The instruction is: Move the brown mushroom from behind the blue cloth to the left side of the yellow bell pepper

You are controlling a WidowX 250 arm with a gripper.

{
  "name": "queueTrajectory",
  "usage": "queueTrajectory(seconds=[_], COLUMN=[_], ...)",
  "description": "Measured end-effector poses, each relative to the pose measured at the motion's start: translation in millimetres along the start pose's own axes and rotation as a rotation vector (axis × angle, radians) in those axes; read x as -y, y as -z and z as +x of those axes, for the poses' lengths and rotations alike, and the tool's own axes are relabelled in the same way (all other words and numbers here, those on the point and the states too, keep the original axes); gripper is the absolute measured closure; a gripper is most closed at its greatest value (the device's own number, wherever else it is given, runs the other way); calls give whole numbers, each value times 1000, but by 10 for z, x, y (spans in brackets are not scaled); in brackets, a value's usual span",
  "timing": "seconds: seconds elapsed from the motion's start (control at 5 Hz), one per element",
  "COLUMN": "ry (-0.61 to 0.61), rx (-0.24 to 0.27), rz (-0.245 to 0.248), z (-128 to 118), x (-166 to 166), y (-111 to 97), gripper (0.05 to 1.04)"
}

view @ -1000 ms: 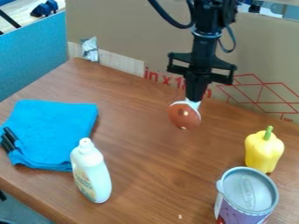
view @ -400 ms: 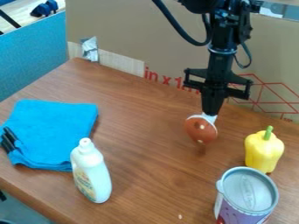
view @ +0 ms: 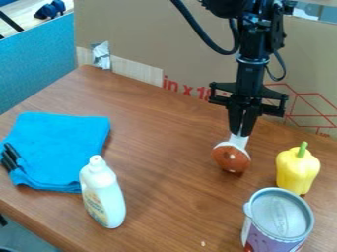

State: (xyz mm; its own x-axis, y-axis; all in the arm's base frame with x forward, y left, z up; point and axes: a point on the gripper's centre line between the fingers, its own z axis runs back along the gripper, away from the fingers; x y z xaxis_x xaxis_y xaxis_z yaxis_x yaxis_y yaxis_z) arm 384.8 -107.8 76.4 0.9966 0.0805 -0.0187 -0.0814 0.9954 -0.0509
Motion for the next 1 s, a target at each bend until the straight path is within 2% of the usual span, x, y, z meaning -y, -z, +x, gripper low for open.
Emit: queueTrajectory(seconds=[0.2, 0.4, 0.6, 1.0], ry=[-24, -34, -33, -23], rx=[-9, 3, 43, 159], rz=[3, -10, 14, 117], z=[-12, -15, -104, -577], x=[-58, -110, -146, -358], y=[41, 44, -166, -676], gripper=[542, 241, 68, 73])
